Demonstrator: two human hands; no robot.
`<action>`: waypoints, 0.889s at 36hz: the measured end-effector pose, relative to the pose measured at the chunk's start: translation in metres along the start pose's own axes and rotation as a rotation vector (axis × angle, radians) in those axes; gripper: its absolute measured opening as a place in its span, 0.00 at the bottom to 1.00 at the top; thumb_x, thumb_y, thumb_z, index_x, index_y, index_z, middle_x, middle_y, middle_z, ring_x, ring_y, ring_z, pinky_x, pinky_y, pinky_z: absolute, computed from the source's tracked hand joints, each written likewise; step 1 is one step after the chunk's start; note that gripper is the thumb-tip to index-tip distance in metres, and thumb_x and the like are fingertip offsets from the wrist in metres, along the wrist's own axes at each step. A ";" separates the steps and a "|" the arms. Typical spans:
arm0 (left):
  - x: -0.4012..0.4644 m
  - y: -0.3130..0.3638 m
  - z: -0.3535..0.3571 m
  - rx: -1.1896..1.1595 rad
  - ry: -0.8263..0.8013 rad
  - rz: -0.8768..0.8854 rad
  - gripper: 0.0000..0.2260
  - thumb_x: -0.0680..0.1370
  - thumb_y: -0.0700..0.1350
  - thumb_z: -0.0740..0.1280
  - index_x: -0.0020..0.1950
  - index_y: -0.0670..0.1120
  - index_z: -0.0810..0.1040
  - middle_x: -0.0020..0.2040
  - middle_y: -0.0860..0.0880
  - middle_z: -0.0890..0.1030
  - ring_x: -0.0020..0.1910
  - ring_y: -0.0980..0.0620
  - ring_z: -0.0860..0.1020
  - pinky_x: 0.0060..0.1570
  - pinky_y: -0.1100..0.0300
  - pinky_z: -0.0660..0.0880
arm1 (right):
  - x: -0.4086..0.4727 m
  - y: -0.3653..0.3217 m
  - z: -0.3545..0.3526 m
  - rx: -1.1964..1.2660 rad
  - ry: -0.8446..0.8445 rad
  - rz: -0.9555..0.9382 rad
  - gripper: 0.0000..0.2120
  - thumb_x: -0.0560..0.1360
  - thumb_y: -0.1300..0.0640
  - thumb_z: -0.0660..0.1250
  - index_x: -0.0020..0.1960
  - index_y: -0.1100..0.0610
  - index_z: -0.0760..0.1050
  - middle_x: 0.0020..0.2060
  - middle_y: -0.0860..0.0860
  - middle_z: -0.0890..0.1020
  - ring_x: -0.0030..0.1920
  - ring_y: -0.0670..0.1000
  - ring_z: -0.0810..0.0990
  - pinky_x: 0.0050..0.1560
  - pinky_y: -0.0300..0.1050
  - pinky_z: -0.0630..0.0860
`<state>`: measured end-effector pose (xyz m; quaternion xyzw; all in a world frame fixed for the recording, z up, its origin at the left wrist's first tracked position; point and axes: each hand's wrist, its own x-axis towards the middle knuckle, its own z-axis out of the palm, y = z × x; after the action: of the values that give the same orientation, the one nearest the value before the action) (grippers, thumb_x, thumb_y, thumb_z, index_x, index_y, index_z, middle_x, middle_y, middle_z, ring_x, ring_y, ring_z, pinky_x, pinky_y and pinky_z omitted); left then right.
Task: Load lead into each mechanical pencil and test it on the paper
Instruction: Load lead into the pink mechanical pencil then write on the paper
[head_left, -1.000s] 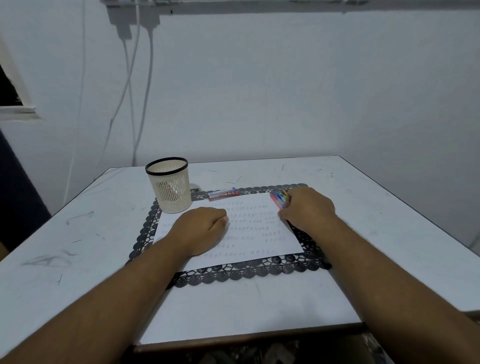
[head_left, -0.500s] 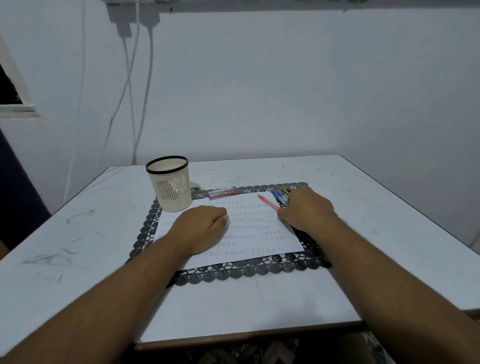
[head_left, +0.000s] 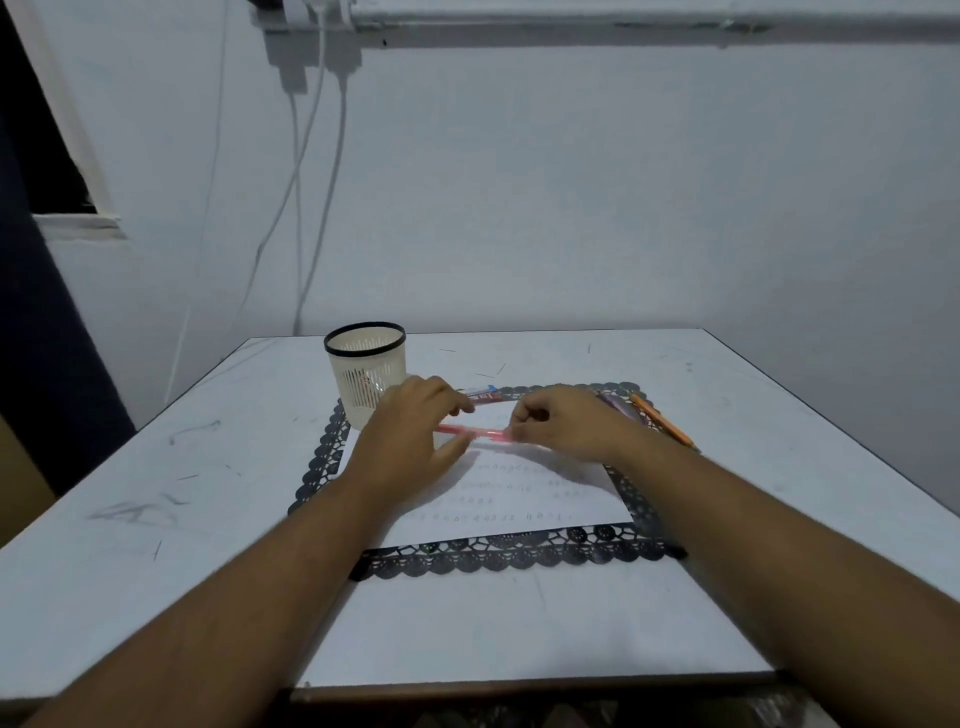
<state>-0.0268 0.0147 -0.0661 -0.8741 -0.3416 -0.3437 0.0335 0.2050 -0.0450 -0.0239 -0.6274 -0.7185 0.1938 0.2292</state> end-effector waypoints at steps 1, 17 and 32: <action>-0.002 0.000 0.000 0.002 -0.030 0.008 0.11 0.76 0.55 0.70 0.57 0.54 0.82 0.53 0.57 0.79 0.55 0.53 0.74 0.58 0.52 0.68 | 0.004 -0.003 0.000 -0.015 -0.024 -0.014 0.07 0.80 0.47 0.72 0.47 0.50 0.83 0.36 0.42 0.79 0.36 0.44 0.72 0.39 0.41 0.68; -0.004 0.000 -0.003 -0.121 -0.148 -0.177 0.09 0.78 0.46 0.73 0.58 0.54 0.84 0.47 0.61 0.79 0.49 0.59 0.76 0.46 0.62 0.73 | 0.010 0.026 0.009 0.197 0.139 -0.004 0.07 0.83 0.55 0.68 0.49 0.46 0.83 0.45 0.42 0.82 0.44 0.43 0.78 0.47 0.43 0.71; -0.002 -0.002 -0.004 -0.140 -0.221 -0.231 0.03 0.80 0.45 0.71 0.51 0.51 0.84 0.46 0.59 0.80 0.45 0.60 0.77 0.44 0.61 0.74 | 0.008 0.022 0.023 0.150 0.048 0.047 0.04 0.79 0.52 0.74 0.45 0.47 0.85 0.42 0.45 0.85 0.44 0.48 0.82 0.45 0.46 0.77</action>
<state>-0.0315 0.0133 -0.0648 -0.8617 -0.4165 -0.2702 -0.1051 0.2087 -0.0343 -0.0549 -0.6297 -0.6811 0.2374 0.2883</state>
